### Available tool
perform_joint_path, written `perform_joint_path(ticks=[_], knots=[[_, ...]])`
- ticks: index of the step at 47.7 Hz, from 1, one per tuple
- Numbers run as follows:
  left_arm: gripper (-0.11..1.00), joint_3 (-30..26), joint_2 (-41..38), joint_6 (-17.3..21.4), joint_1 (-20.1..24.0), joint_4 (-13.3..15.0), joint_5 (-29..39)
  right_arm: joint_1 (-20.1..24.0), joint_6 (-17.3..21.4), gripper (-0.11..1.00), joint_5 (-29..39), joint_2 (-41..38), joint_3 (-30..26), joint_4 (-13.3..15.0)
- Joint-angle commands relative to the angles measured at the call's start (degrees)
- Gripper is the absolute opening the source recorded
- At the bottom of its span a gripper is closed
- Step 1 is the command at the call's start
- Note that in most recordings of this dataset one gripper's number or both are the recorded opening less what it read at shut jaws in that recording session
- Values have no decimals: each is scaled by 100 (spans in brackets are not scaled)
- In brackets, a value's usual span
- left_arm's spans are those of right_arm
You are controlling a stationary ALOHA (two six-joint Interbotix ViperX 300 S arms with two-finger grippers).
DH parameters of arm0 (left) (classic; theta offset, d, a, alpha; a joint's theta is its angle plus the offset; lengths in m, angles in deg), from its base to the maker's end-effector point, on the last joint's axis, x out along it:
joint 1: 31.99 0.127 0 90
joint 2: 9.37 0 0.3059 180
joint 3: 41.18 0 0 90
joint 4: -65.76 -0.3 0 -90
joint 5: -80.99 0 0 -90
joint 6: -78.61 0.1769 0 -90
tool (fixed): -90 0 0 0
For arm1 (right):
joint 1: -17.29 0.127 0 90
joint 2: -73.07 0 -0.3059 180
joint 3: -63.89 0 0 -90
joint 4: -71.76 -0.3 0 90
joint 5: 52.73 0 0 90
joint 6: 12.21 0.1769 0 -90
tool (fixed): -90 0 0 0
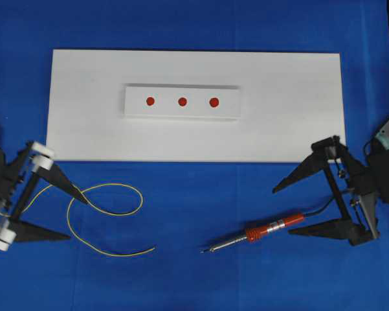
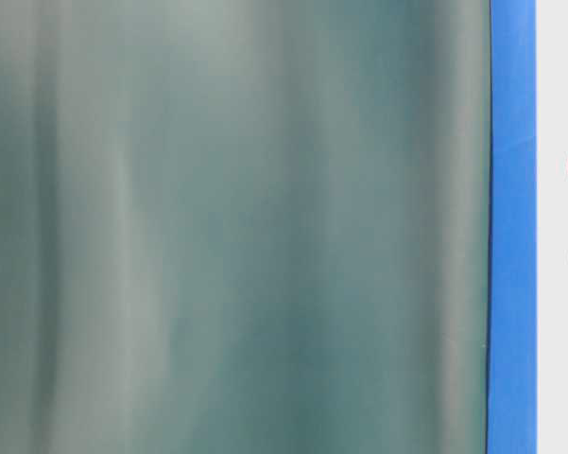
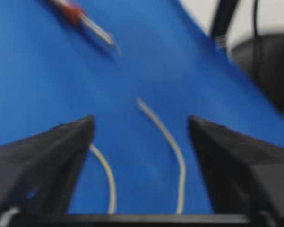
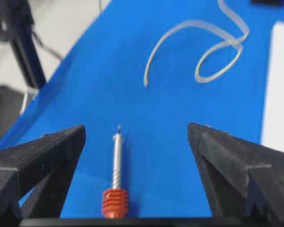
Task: Touch the tip of the soldering iron to the tip of the solder at the mark.
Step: 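Lower left gripper onto yellow solder wire and right onto red soldering iron, grasp both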
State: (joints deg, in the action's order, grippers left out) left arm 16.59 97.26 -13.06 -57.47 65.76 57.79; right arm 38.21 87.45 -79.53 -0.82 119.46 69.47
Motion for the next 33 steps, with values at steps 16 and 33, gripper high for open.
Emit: perform_joint_path(ticks=[16,33], knots=[[82,97,-1837,-9,-158,-9,-1714,343,26,93,-1969,-1591,466,-562],[81,-70,-2909,-431,-404,0,-2479,914,62,92,-2892,-3252,246,-1846]])
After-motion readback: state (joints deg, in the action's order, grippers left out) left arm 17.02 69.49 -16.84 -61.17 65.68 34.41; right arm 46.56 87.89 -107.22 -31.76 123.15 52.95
